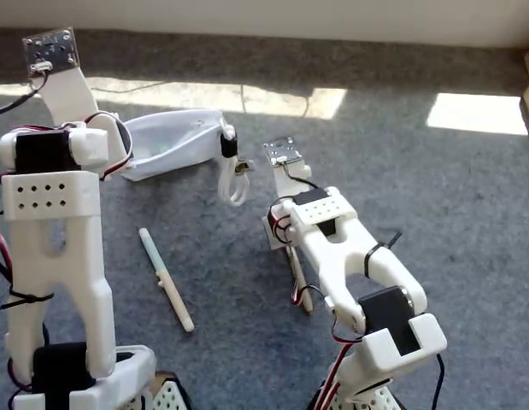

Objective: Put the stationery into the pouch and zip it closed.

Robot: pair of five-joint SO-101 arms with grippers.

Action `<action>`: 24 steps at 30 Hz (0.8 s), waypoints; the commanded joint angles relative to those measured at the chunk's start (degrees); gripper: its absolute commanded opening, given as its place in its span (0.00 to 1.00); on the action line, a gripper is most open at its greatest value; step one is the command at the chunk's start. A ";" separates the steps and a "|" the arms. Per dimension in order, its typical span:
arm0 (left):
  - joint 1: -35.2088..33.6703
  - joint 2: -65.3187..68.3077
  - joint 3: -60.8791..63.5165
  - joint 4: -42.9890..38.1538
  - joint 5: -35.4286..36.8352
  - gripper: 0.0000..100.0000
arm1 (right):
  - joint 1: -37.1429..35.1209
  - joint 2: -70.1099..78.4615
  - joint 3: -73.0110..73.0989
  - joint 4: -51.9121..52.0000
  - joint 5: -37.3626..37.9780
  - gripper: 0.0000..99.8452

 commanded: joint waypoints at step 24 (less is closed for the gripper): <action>3.56 -14.55 12.97 -5.80 -1.85 0.01 | -0.40 -35.38 13.41 8.84 0.00 0.01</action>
